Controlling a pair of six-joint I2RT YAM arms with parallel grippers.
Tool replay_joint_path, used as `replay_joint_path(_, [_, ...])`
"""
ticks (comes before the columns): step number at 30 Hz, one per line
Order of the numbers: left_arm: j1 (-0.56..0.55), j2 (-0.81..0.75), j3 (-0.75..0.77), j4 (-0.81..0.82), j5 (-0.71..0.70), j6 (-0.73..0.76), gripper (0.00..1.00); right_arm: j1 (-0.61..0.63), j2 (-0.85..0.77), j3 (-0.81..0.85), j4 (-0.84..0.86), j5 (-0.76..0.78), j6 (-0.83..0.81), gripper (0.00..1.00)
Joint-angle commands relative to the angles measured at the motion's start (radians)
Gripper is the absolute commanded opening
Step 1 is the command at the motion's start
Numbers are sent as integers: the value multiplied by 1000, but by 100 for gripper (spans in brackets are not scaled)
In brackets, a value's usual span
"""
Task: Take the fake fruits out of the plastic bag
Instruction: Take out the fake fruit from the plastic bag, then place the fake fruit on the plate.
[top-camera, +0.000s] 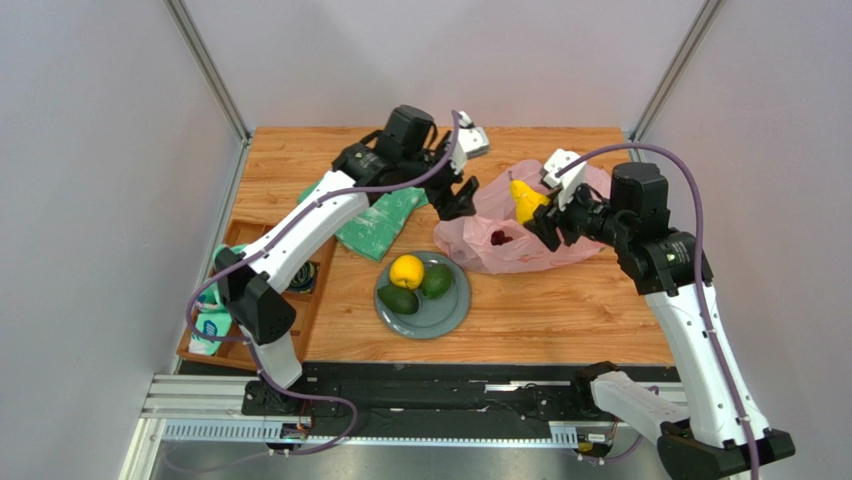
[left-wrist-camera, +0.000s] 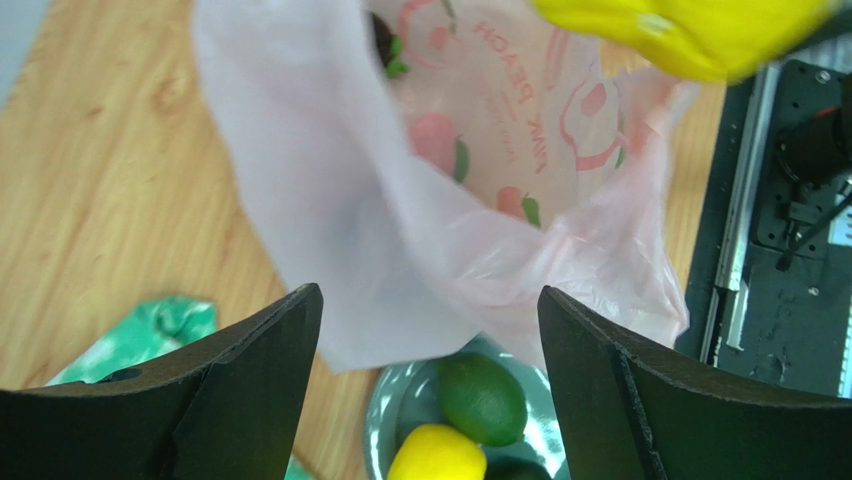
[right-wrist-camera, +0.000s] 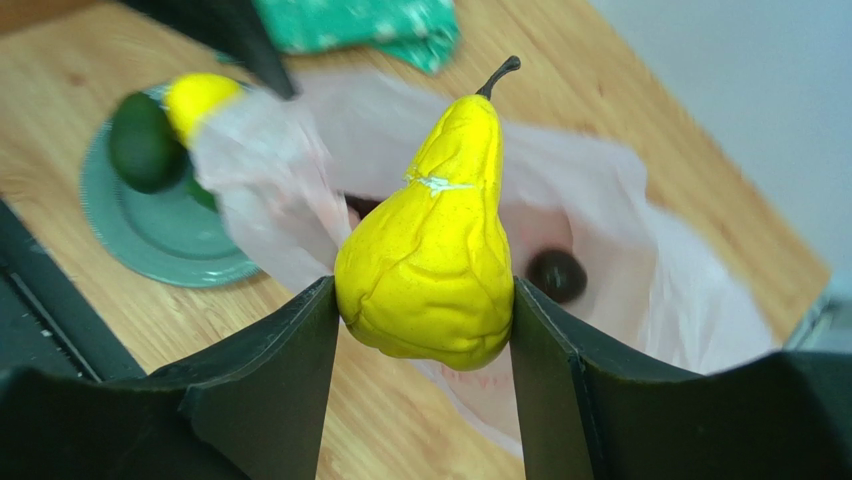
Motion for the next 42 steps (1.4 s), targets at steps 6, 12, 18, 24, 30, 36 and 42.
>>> replay_joint_path(6, [176, -317, -263, 99, -132, -131, 88, 291, 184, 171, 62, -117, -84, 55])
replay_joint_path(12, [262, -415, -393, 131, -174, -171, 87, 420, 340, 197, 47, -152, -217, 55])
replay_joint_path(18, [371, -503, -479, 153, -119, -206, 87, 474, 405, -46, 80, -124, -411, 54])
replay_joint_path(24, [410, -535, -506, 148, -68, -210, 86, 491, 379, -231, 159, -112, -507, 53])
replay_joint_path(30, [410, -508, -510, 165, -17, -231, 85, 519, 282, -368, 160, -107, -693, 56])
replay_joint_path(36, [411, -475, -506, 190, 7, -246, 84, 520, 276, -430, 166, -100, -906, 57])
replay_joint_path(42, [411, -486, -519, 188, 10, -233, 84, 520, 345, -433, 231, -75, -975, 57])
